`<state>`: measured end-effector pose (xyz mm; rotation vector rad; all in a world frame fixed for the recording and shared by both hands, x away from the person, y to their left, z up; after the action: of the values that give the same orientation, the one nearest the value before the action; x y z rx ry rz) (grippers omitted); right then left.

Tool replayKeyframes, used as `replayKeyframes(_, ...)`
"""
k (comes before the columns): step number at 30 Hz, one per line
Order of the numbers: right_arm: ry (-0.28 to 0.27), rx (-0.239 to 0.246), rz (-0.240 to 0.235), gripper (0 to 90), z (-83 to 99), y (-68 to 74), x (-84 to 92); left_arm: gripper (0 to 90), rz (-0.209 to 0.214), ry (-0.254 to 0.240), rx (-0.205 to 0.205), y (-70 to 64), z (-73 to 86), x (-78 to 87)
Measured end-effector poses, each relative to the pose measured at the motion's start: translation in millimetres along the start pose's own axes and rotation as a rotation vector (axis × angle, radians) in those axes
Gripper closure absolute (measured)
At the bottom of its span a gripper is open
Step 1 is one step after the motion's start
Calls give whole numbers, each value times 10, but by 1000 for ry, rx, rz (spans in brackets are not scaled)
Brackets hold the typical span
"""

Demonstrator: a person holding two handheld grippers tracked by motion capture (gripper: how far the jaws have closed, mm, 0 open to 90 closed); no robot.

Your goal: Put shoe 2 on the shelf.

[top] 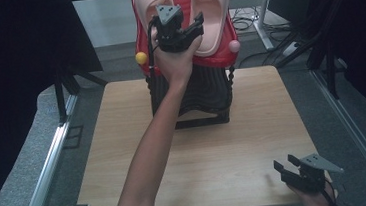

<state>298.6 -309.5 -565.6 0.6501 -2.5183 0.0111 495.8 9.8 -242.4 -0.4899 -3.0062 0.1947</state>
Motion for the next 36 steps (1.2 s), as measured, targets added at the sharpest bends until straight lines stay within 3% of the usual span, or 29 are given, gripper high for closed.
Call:
replayKeyframes(10,0,17,-5,393,-24,33,-22,399,57,-9,-38,3,216,307)
replayKeyframes(20,7,26,-4,393,-31,66,-60,394,100,-34,-72,86,451,780)
replayKeyframes(25,12,38,-16,392,-44,108,-75,391,116,-29,-94,132,635,946)
replayKeyframes(31,10,35,-17,392,-47,106,-66,385,154,-27,-118,206,959,1196)
replayKeyframes(34,10,34,-16,392,-48,103,-74,384,143,-38,-155,252,1135,1327)
replayKeyframes(36,10,36,-16,392,-50,104,-79,385,154,-36,-154,282,1255,1413)
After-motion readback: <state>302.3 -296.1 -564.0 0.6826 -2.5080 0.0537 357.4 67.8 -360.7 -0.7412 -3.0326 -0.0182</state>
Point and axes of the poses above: each handheld gripper's, and its own axes: x roughly backward along the jaws, z roughly out of its underside, y roughly to its left, the point moved 7 cm from there along -x, roughly forward along the jaws, and after that the axes turned 7 degrees about -z, right-handed, at the moved point
